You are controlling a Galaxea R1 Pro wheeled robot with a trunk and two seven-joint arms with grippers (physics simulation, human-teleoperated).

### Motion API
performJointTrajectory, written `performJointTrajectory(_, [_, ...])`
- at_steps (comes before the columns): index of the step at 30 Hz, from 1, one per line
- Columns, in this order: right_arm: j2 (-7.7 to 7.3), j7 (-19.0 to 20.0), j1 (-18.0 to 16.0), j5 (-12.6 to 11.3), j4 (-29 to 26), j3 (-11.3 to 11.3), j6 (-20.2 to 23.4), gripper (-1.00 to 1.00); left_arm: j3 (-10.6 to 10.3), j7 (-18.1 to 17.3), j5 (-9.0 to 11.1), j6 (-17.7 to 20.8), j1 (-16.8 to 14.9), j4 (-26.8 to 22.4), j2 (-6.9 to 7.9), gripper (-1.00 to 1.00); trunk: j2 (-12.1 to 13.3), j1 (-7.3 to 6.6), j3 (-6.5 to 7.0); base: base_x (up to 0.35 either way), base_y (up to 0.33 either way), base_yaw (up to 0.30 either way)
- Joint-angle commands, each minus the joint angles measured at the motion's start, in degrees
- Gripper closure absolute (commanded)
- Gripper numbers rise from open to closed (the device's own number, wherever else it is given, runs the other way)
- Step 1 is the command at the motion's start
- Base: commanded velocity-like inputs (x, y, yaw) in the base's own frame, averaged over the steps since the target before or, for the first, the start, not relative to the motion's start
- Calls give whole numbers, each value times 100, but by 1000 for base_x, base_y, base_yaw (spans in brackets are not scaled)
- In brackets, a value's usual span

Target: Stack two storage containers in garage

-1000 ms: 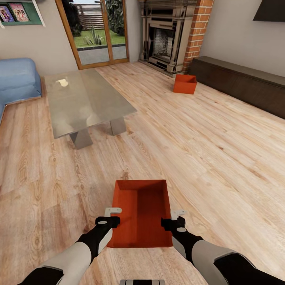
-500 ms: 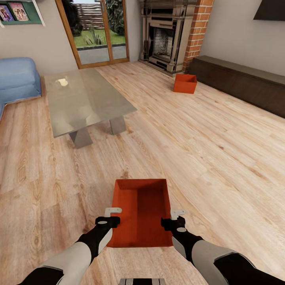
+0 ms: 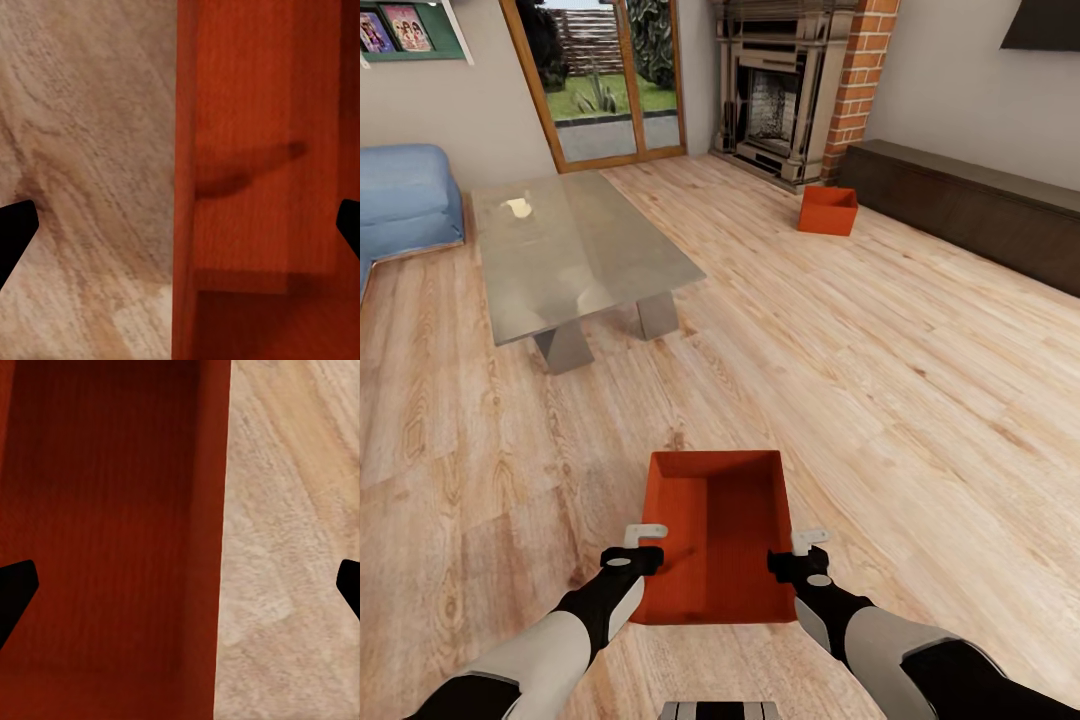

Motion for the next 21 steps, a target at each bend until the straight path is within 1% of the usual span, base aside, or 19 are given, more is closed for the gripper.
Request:
performJointTrajectory(1, [0,-17,-3,-48,7,46,-20,-100,-49,37,46,33,0,-12,3,-100,-1,-1,-4,0,0,0])
performJointTrajectory(10, [-85,-21,-3,-48,7,37,-20,-100,-49,35,53,32,0,-12,8,-100,-1,-1,-4,0,0,0])
performJointTrajectory(19, [-104,-21,-3,-48,7,31,-20,-100,-49,35,55,32,0,-12,11,-100,-1,-1,-4,0,0,0])
performJointTrajectory(21, [-104,-21,-3,-48,7,31,-20,-100,-49,36,59,31,0,-12,11,-100,-82,43,-39,0,0,0])
